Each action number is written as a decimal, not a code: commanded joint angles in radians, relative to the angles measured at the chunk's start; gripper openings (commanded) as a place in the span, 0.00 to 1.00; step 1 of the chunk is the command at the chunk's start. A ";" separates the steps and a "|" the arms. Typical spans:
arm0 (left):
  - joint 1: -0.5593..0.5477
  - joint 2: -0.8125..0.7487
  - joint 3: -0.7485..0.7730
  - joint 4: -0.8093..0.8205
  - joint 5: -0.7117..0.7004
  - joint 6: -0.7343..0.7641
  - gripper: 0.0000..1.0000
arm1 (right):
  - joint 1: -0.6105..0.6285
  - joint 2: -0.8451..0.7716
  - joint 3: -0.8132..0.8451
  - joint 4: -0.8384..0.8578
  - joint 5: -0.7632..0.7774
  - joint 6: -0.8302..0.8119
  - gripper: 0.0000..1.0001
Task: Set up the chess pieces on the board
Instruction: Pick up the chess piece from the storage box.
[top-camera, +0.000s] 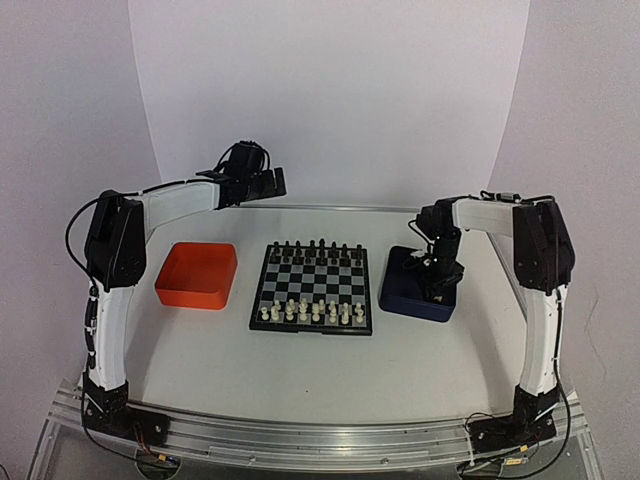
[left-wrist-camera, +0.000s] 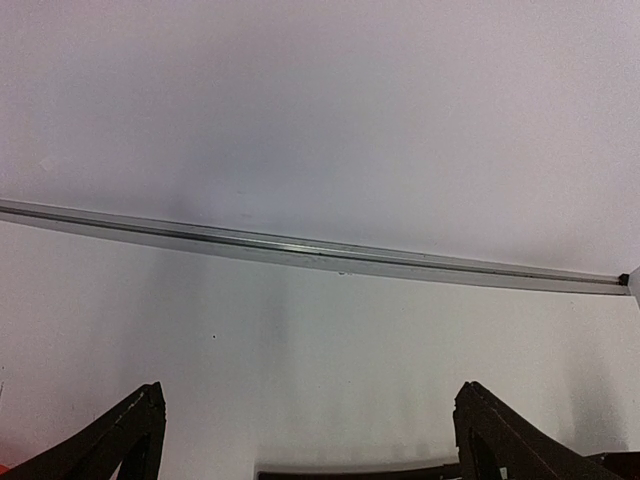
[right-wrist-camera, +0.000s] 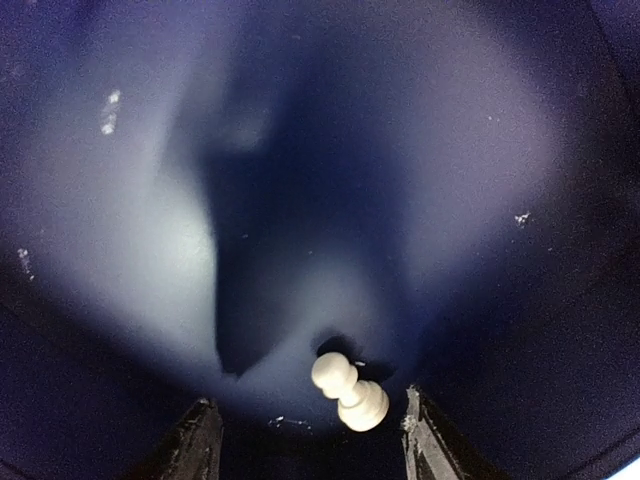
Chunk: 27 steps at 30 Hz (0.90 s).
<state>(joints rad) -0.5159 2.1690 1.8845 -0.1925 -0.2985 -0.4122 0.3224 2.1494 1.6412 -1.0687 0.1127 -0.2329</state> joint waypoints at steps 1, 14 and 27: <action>0.007 -0.044 0.006 -0.016 0.002 0.007 1.00 | -0.023 0.027 0.042 -0.035 -0.061 -0.032 0.56; 0.007 -0.049 0.020 -0.033 0.012 0.007 1.00 | -0.059 0.042 0.041 -0.081 -0.114 -0.074 0.48; 0.006 -0.094 -0.015 -0.032 -0.011 0.049 1.00 | -0.061 0.061 0.054 -0.145 -0.084 -0.118 0.15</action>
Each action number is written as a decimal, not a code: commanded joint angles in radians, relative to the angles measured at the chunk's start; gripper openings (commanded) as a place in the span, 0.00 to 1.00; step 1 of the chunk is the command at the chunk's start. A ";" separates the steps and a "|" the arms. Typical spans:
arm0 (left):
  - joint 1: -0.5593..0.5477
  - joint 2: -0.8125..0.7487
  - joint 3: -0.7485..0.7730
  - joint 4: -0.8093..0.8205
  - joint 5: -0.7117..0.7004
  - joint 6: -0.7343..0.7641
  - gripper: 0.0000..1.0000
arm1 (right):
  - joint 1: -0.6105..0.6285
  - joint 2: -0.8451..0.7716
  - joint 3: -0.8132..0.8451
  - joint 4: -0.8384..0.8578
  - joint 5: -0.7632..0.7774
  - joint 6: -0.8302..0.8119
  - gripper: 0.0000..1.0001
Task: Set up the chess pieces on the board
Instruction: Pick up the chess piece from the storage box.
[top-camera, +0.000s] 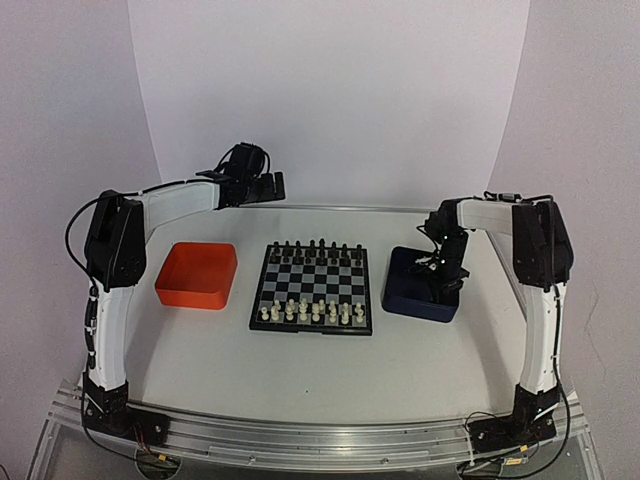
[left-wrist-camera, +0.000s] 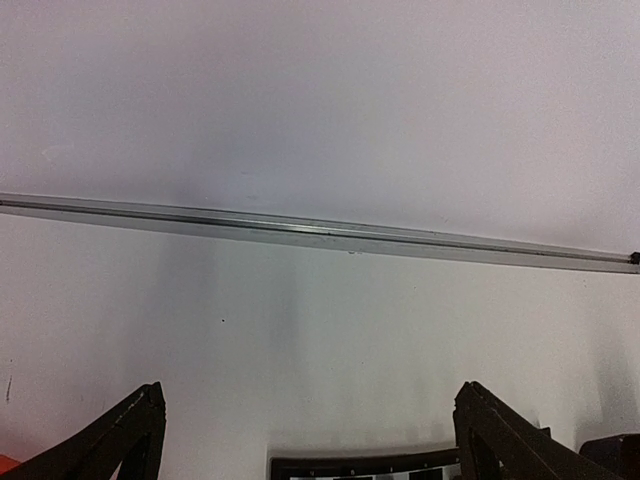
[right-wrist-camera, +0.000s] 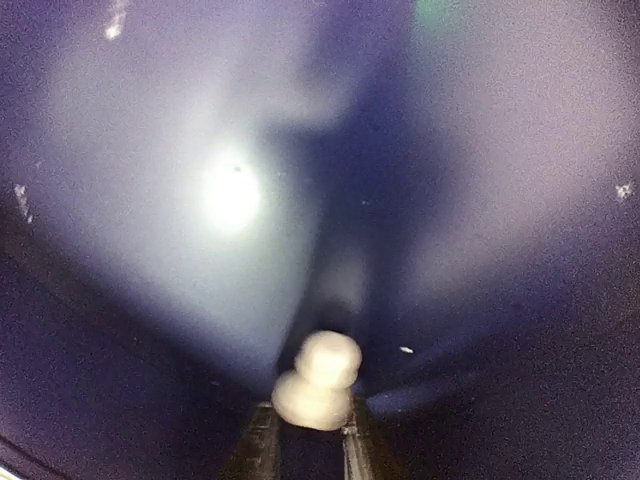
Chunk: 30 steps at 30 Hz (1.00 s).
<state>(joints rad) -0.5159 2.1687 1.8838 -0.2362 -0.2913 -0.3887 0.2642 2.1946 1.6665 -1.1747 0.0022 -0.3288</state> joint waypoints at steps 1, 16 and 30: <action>0.006 -0.099 -0.023 0.015 -0.019 0.028 1.00 | -0.002 0.017 0.032 -0.038 0.027 -0.025 0.09; 0.007 -0.236 -0.189 0.140 0.027 0.006 1.00 | -0.002 -0.177 0.151 0.034 -0.058 0.005 0.00; 0.006 -0.341 -0.334 0.177 0.099 0.025 1.00 | -0.002 -0.155 0.098 0.060 -0.102 -0.138 0.61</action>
<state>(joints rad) -0.5159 1.8737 1.5575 -0.1000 -0.2197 -0.3899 0.2642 1.9600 1.7175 -1.1235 -0.0713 -0.3678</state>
